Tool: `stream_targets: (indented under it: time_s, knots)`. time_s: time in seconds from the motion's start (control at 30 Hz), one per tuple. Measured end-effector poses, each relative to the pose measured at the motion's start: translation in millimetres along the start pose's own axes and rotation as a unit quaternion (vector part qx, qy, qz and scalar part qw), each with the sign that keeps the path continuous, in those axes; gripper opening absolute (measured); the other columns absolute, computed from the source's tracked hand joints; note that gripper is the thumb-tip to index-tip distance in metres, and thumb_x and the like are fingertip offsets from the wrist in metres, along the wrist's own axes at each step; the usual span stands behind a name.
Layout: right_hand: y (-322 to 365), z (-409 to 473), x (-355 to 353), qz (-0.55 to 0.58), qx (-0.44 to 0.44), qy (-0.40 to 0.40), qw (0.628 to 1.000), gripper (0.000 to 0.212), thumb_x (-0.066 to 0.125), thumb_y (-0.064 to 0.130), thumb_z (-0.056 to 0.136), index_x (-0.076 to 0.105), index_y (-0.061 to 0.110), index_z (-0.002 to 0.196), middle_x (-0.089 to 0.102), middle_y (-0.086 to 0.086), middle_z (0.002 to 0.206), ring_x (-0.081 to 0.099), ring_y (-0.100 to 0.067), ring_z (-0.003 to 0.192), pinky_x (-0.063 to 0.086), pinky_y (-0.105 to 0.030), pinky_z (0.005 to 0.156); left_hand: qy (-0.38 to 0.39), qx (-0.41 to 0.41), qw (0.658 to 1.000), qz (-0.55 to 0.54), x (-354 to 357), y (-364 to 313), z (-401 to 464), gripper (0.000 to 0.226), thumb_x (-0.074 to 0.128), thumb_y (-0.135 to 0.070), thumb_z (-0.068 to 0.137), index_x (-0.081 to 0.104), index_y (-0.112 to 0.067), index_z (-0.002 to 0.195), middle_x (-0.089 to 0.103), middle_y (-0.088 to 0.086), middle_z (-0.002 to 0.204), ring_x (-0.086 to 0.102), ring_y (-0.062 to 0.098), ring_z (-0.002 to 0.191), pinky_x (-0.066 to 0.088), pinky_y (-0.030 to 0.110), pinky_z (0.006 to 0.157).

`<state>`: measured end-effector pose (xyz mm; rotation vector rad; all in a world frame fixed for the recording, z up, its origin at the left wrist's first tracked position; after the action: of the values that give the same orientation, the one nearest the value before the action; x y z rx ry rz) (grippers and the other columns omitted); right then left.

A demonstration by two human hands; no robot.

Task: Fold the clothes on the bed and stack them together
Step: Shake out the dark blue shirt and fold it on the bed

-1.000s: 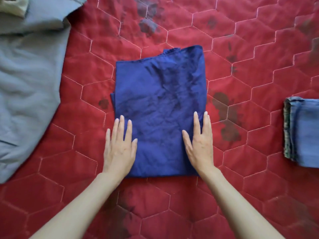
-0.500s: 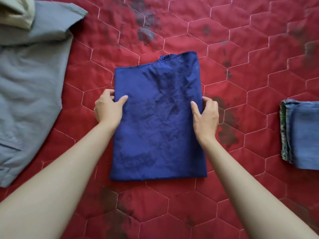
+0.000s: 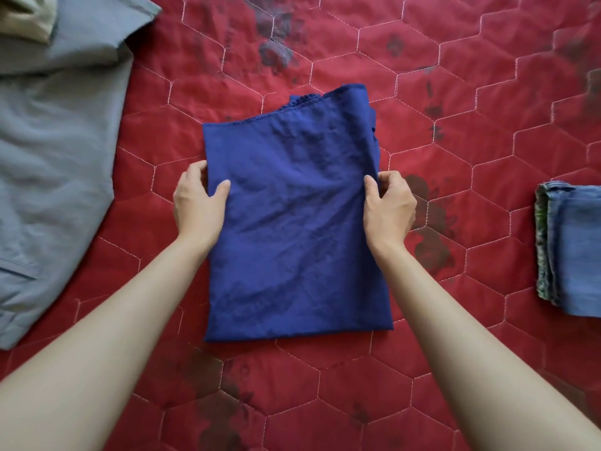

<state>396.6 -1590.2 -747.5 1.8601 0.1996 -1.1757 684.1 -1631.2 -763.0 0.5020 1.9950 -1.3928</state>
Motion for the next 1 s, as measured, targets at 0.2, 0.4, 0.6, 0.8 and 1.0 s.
stream_targets:
  time_s: [0.2,0.4,0.6,0.8,1.0]
  knots:
    - [4,-10,-10,-0.058,-0.075,-0.031,0.995,0.026,0.055,0.024,0.095,0.059,0.010,0.117,0.058,-0.007,0.116,0.053,-0.027,0.107,0.036,-0.030,0.085,-0.051,0.043,0.993,0.093,-1,-12,-11,0.050,0.058,-0.013,0.091,0.044,-0.008,0.138,0.049,0.013,0.135,0.046,0.032,0.121,0.032,0.036,0.101]
    - [22,-71,11,-0.147,-0.356,-0.008,0.923,0.039,0.055,0.008,0.091,0.057,0.001,0.129,0.050,-0.020,0.139,0.046,-0.036,0.131,0.039,-0.047,0.107,0.011,0.289,0.928,0.235,22,-31,-75,0.052,0.051,-0.012,0.092,0.043,-0.003,0.142,0.040,0.016,0.149,0.032,0.033,0.141,0.025,0.050,0.115]
    - [-35,-142,47,-0.250,-0.394,0.124,0.876,0.051,0.047,0.026,0.097,0.041,0.015,0.146,0.032,-0.013,0.154,0.028,-0.028,0.144,0.026,-0.050,0.115,0.127,0.346,0.859,0.357,58,28,-158,0.056,0.032,-0.029,0.097,0.032,-0.010,0.150,0.025,0.012,0.158,0.023,0.030,0.146,0.020,0.052,0.117]
    - [-122,-144,0,-0.299,-0.215,0.066,0.928,0.055,0.032,0.036,0.099,0.030,0.017,0.151,0.023,-0.011,0.158,0.021,-0.027,0.147,0.021,-0.050,0.117,0.115,0.344,0.857,0.365,24,98,-164,0.061,0.031,-0.040,0.097,0.021,-0.017,0.153,0.017,0.011,0.160,0.017,0.028,0.148,0.013,0.053,0.116]
    - [-139,-165,-32,-0.293,-0.275,0.077,0.912,0.071,0.038,0.055,0.095,0.024,0.014,0.152,0.019,-0.017,0.158,0.016,-0.028,0.148,0.013,-0.053,0.119,0.121,0.428,0.815,0.371,0,112,-182,0.076,0.036,-0.061,0.091,0.034,-0.014,0.149,0.020,0.013,0.159,0.019,0.030,0.147,0.011,0.057,0.116]
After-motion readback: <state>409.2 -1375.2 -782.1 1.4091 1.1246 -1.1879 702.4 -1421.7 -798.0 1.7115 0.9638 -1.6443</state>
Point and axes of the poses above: each hand's wrist, its own z-axis towards the middle knuckle, its own x-axis out of the palm, y = z × x, the point moved 4 cm from there along z, towards the middle knuckle
